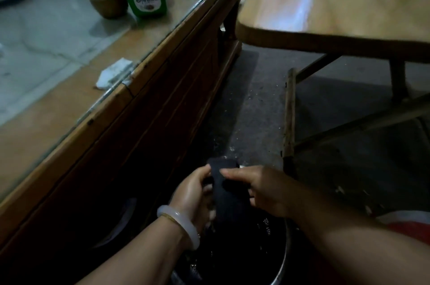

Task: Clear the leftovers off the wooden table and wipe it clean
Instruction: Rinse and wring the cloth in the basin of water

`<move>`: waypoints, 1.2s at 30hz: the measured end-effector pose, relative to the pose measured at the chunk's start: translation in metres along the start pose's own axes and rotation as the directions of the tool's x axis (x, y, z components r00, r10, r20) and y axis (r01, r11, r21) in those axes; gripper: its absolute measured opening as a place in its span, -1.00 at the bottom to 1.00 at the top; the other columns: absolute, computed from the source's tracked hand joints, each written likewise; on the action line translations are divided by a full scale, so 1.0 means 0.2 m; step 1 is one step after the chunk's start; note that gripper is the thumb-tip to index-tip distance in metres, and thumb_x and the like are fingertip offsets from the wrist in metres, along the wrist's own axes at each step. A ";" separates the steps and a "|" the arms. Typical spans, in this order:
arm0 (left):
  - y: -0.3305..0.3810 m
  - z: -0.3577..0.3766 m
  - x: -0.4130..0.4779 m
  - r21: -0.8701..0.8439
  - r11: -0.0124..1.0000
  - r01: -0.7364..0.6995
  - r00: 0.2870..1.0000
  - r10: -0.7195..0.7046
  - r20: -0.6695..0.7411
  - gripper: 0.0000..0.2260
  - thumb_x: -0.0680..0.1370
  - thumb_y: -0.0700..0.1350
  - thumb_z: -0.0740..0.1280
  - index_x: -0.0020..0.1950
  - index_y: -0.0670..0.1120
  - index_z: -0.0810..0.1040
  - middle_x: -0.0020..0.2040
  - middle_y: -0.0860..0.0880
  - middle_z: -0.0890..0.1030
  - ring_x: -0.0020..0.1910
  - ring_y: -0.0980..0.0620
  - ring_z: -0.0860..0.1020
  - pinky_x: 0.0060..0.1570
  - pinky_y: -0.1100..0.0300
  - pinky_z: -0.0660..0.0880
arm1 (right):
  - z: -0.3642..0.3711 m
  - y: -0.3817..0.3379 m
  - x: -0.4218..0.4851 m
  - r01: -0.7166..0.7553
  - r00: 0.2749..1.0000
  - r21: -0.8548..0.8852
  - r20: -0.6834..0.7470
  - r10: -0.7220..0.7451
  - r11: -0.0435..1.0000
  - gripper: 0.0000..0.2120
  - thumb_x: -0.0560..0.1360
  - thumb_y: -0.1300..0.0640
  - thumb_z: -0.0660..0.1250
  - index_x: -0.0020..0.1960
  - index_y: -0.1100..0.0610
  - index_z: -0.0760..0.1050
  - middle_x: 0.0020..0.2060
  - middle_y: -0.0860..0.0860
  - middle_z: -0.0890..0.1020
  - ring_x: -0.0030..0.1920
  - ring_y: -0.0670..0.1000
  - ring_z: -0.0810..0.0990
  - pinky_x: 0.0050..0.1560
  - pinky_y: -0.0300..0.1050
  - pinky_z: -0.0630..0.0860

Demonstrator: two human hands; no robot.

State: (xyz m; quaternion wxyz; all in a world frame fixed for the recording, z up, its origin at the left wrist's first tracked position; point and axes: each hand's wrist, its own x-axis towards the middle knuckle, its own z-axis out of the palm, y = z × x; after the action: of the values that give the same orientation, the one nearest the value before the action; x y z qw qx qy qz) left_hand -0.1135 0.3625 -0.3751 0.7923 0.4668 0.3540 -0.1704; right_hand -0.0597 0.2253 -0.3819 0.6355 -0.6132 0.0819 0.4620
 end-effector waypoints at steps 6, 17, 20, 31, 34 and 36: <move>0.11 0.03 -0.15 0.123 0.990 -0.072 0.980 0.093 -0.178 -0.92 0.49 -0.28 0.33 -0.05 -0.18 0.60 -0.31 -0.16 0.65 -0.27 -0.13 0.62 -0.23 0.08 0.56 | 0.11 -0.01 -0.11 0.023 1.000 0.133 -0.005 -0.022 0.991 -0.83 0.50 0.30 0.33 0.06 0.21 0.62 -0.19 0.13 0.72 -0.23 0.04 0.70 -0.23 -0.16 0.59; 0.37 0.03 -0.52 0.491 0.857 -0.157 0.863 0.361 -0.353 -0.95 0.56 -0.20 0.32 -0.08 -0.08 0.47 -0.12 -0.15 0.62 -0.07 -0.15 0.60 -0.08 -0.02 0.53 | 0.27 -0.24 -0.50 0.026 0.985 0.500 -0.160 0.063 0.866 -0.86 0.41 0.38 0.40 -0.14 0.19 0.67 -0.24 0.18 0.71 -0.31 0.11 0.70 -0.24 -0.04 0.62; 0.49 0.04 -0.63 0.546 0.826 -0.142 0.864 0.372 -0.339 -0.97 0.58 -0.13 0.29 -0.03 -0.06 0.46 -0.11 -0.11 0.62 -0.11 -0.09 0.61 -0.09 -0.05 0.56 | 0.26 -0.31 -0.62 0.084 0.964 0.545 -0.258 0.071 0.834 -0.59 0.39 0.45 0.39 0.19 0.20 0.54 -0.02 0.21 0.69 -0.13 0.18 0.69 -0.13 0.01 0.64; 0.78 0.22 -0.94 0.634 0.772 -0.043 0.831 0.379 -0.406 -0.74 0.55 -0.04 0.34 0.19 0.04 0.37 -0.12 0.06 0.48 -0.17 0.11 0.49 -0.26 0.25 0.41 | 0.33 -0.62 -1.01 0.030 0.942 0.360 -0.322 0.094 0.933 -0.63 0.46 0.41 0.37 0.09 0.00 0.65 0.06 0.08 0.66 0.02 0.10 0.66 -0.05 -0.07 0.62; 0.84 0.24 -1.01 0.631 0.769 -0.103 0.896 0.347 -0.276 -0.73 0.50 -0.14 0.41 0.16 0.01 0.47 -0.09 0.08 0.53 -0.07 0.11 0.54 -0.34 0.38 0.43 | 0.35 -0.71 -1.08 -0.001 0.949 0.143 -0.310 0.046 0.990 -0.66 0.52 0.38 0.34 0.12 -0.01 0.63 0.03 0.00 0.64 -0.04 -0.06 0.64 -0.15 -0.30 0.58; 0.87 0.24 -1.07 0.683 0.718 -0.137 0.955 0.278 -0.100 -0.63 0.42 -0.23 0.47 0.17 0.01 0.50 0.04 0.05 0.54 -0.01 0.12 0.54 -0.28 0.42 0.49 | 0.37 -0.75 -1.12 0.031 0.963 0.075 -0.268 -0.010 0.997 -0.60 0.50 0.40 0.35 0.21 0.01 0.60 0.04 -0.03 0.61 -0.02 -0.08 0.61 -0.14 -0.33 0.58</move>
State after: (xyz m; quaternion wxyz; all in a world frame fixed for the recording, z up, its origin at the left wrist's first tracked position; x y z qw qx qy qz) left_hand -0.1371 0.3957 -0.0982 0.5473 0.7707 0.2903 -0.1488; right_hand -0.1164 0.2062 -0.1086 0.6469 -0.6453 0.1788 0.3649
